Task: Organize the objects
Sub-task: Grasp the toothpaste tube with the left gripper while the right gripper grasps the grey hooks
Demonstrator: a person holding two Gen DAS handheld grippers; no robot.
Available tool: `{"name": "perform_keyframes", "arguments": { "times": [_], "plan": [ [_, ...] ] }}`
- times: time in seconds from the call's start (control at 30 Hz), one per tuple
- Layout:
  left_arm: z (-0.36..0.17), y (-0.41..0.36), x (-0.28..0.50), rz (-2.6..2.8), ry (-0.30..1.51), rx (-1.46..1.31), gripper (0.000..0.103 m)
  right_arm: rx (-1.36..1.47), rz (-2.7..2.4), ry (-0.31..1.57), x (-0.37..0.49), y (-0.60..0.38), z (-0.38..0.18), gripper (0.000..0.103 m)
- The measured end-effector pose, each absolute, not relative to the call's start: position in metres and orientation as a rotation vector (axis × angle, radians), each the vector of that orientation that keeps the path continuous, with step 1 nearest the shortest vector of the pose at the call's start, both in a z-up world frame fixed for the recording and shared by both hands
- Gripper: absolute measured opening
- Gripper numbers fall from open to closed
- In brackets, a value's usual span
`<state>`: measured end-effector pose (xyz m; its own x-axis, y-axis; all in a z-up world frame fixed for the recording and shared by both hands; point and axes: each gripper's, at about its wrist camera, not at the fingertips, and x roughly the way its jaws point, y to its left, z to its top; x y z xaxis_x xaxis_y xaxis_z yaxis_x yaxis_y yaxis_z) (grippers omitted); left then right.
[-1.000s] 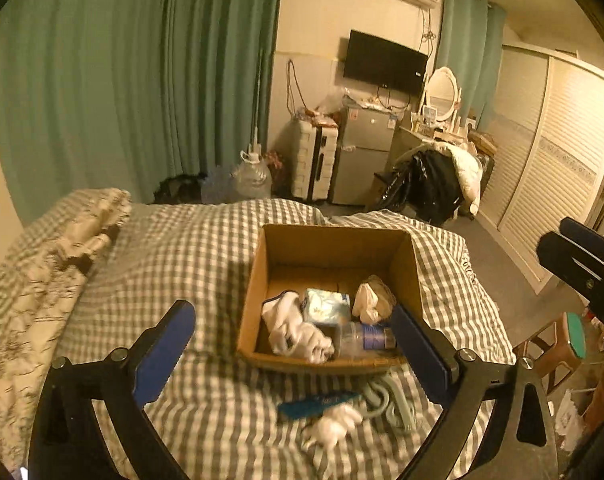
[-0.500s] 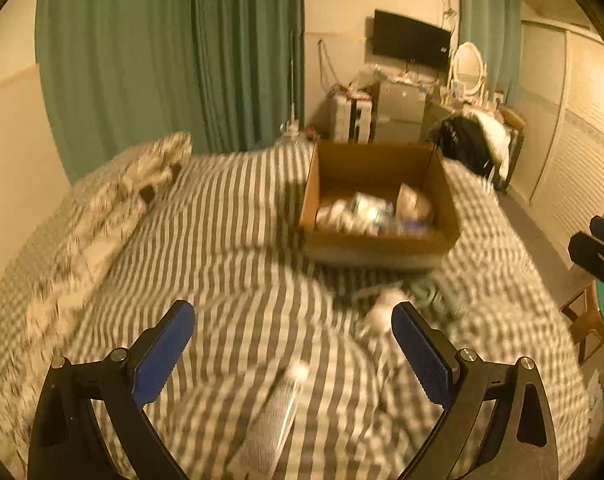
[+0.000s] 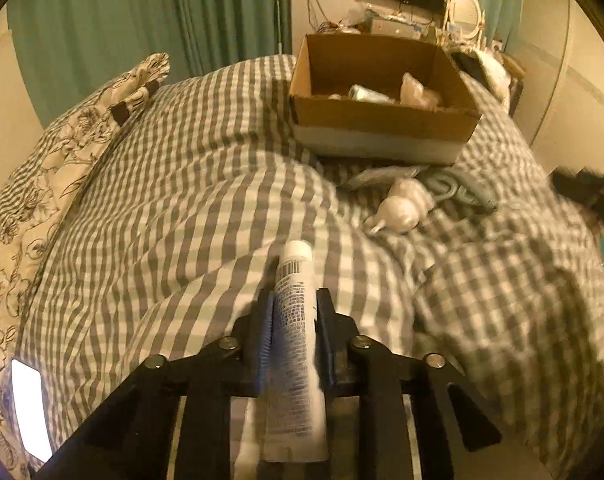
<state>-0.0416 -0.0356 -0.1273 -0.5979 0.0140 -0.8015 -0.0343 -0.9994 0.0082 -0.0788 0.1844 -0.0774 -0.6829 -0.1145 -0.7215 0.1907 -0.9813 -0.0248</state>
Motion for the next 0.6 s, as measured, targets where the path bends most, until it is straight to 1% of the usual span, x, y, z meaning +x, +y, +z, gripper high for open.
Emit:
{"name": "perform_keyframes", "arguments": {
  "times": [0.13,0.2,0.33,0.47,0.6],
  "plan": [
    [-0.105,-0.032,-0.060,2.812,0.042,-1.315,0.020,1.217,-2.716,0.184,-0.097,0.180,-0.093,0.092],
    [-0.096,-0.031,-0.074,2.820,0.015,-1.270,0.020,1.248,-2.706,0.200,-0.111,0.177,-0.100,0.092],
    [-0.088,-0.026,-0.106,2.842,-0.028,-1.224,0.020,1.394,-2.659,0.198,-0.146,0.174,-0.123,0.092],
    [-0.098,-0.020,-0.134,2.839,-0.081,-1.238,0.020,1.507,-2.621,0.246,-0.180,0.167,-0.151,0.092],
    [-0.119,-0.019,-0.146,2.816,-0.132,-1.295,0.020,1.563,-2.595,0.241,-0.208,0.163,-0.164,0.092]
  ]
}}
